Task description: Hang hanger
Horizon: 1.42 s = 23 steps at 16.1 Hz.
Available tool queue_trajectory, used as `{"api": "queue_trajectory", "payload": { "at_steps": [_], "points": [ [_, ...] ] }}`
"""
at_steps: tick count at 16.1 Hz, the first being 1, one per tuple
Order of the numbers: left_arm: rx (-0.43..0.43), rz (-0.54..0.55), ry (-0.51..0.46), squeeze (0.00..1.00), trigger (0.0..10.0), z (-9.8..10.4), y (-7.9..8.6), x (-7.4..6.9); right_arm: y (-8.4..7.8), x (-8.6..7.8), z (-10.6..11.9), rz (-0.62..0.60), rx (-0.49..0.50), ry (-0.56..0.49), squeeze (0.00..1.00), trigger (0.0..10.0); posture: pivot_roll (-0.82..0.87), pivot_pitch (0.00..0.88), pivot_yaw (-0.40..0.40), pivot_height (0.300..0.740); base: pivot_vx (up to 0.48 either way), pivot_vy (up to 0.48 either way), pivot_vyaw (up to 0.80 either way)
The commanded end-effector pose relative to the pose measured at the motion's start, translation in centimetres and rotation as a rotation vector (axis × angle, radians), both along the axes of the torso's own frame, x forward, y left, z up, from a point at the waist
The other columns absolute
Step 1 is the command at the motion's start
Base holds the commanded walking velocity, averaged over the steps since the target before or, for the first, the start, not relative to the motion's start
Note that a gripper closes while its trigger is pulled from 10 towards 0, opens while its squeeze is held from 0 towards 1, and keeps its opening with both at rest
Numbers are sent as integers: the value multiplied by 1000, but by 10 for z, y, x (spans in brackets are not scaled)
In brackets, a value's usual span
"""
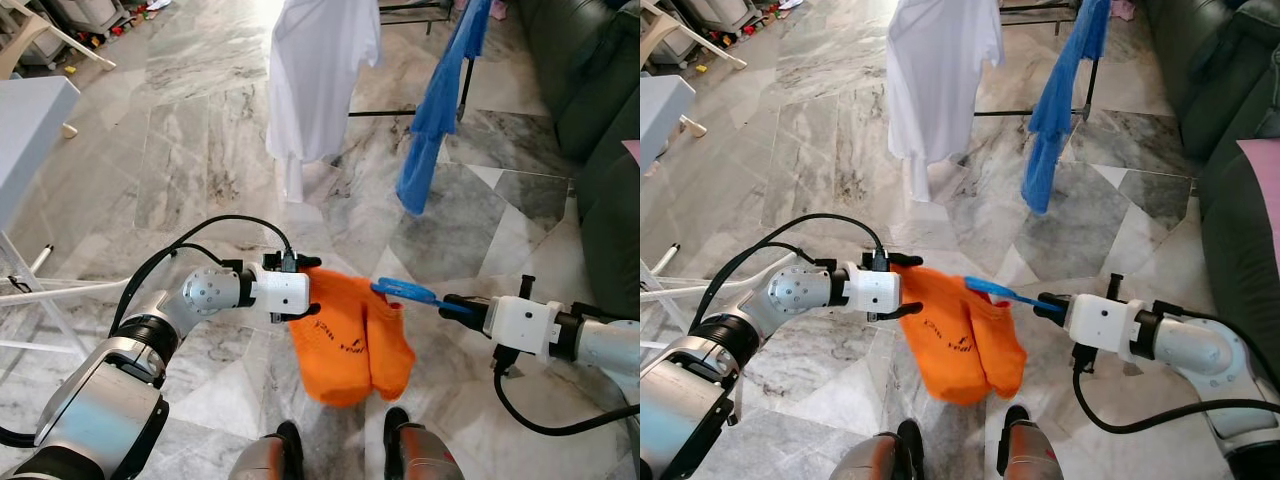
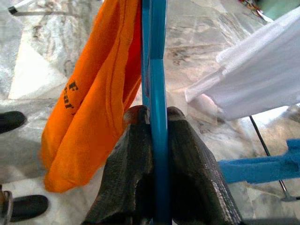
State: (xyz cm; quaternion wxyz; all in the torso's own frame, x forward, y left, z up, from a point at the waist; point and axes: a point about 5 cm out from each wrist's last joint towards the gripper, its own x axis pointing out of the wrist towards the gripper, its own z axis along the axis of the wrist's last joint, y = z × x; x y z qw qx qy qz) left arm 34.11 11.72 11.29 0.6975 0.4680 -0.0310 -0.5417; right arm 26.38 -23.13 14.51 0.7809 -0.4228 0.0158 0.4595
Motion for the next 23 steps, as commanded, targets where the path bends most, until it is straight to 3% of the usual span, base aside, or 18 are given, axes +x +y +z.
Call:
{"api": "queue_trajectory", "payload": {
  "at_steps": [1, 7, 17, 23],
  "points": [
    [39, 21, 59, 0, 0, -9, 10, -3, 9, -3, 4, 68, 9, 1, 0, 10000, -161, 282, 156, 740, 0, 0, 0],
    [44, 3, 120, 0, 0, -12, 9, -5, 11, -1, 3, 121, -57, 12, 0, 10000, -161, 276, 153, 740, 0, 0, 0],
    [79, -30, 260, 0, 0, -19, 17, -12, 16, 1, -4, 135, -53, 8, 0, 10000, -152, 272, 155, 740, 0, 0, 0],
    [74, -39, 278, 0, 0, -21, 17, -14, 16, 1, -6, 140, -54, 27, 0, 10000, -154, 280, 144, 740, 0, 0, 0]
  ]
}}
